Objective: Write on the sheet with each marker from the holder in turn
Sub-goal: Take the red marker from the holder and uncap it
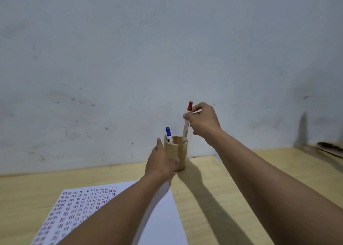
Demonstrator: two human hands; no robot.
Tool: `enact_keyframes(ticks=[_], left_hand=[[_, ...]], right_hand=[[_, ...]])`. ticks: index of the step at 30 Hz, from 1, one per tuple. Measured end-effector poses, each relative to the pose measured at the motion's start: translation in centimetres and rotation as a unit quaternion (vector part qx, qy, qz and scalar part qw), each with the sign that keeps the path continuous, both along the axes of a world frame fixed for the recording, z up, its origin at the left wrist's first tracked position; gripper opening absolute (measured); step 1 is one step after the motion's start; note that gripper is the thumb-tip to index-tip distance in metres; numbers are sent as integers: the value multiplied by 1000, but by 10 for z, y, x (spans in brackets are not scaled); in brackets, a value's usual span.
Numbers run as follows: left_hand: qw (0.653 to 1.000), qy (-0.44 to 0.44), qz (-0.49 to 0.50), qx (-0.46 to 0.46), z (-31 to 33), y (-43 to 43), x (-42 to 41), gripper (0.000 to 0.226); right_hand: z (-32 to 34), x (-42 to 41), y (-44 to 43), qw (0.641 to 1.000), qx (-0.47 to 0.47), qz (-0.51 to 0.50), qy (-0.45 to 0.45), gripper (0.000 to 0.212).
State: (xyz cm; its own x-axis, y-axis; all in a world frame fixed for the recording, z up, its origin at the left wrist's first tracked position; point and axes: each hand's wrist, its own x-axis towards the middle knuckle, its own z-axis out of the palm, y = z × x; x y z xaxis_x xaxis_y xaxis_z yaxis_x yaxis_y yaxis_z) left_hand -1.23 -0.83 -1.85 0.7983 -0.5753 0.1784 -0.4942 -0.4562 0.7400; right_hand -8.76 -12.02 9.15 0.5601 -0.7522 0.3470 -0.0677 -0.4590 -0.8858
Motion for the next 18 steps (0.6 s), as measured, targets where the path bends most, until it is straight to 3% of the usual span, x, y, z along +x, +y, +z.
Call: enact_keyframes(ticks=[4, 9, 13, 18], left_hand=[[999, -16, 12, -27, 24, 27, -7, 83], [987, -6, 22, -157, 53, 65, -22, 40], [965, 48, -22, -256, 72, 94, -34, 33], [966, 2, -48, -256, 77, 123, -42, 18]], right_hand=[[4, -16, 26, 1000, -3, 24, 0, 19], [-8, -33, 63, 998, -35, 55, 21, 11], [-20, -42, 88, 993, -79, 62, 68, 12], [-25, -45, 113, 990, -92, 64, 89, 19]])
